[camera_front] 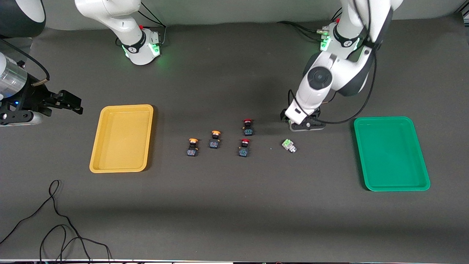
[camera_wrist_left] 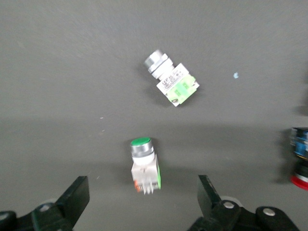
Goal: Place green and yellow buttons in trays
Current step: 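Grasp a green switch with the left gripper while the right gripper reaches out, then place the green switch in the green tray while the right gripper grasps yellow switch, then lower the yellow switch into the yellow tray while the left gripper reaches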
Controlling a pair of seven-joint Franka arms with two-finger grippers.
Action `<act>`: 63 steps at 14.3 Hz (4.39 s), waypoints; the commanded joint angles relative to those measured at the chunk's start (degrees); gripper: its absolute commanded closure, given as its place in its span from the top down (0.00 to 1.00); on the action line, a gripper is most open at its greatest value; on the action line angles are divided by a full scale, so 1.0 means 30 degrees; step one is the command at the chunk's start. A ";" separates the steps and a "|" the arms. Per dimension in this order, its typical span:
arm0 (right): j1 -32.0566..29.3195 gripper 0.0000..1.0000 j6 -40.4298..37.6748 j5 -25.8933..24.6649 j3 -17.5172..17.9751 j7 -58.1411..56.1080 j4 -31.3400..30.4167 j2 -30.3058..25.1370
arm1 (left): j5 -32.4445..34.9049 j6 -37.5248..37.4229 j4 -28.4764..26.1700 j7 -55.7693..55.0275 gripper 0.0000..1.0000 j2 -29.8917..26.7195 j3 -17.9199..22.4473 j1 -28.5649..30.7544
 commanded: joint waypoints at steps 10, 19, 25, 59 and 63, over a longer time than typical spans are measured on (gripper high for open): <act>0.3184 1.00 0.1081 0.1800 0.0361 0.5800 0.0287 0.0785 | -0.0136 0.1512 0.0202 -0.2200 0.13 0.2325 0.0085 -0.0258; 0.6648 1.00 0.7577 0.1800 0.0361 1.0439 -0.1583 0.5531 | -0.1707 -0.7317 0.4292 -0.0430 0.00 -0.2270 0.0201 0.1961; 0.6560 1.00 1.0573 0.2091 0.0332 1.0498 -0.2790 0.8254 | -0.2131 -1.3490 0.8494 0.7338 0.00 -0.2892 0.0378 0.8228; 0.6941 0.00 0.5069 0.3177 -0.6136 0.1783 -0.3257 0.5357 | 0.0483 -1.1998 1.2039 0.7449 1.00 0.1795 0.0085 0.7135; 0.6911 0.00 0.7490 0.3206 -0.7665 -0.1070 -0.5446 0.5622 | -0.0427 -1.1236 1.2038 0.0606 1.00 0.2264 0.0085 0.3557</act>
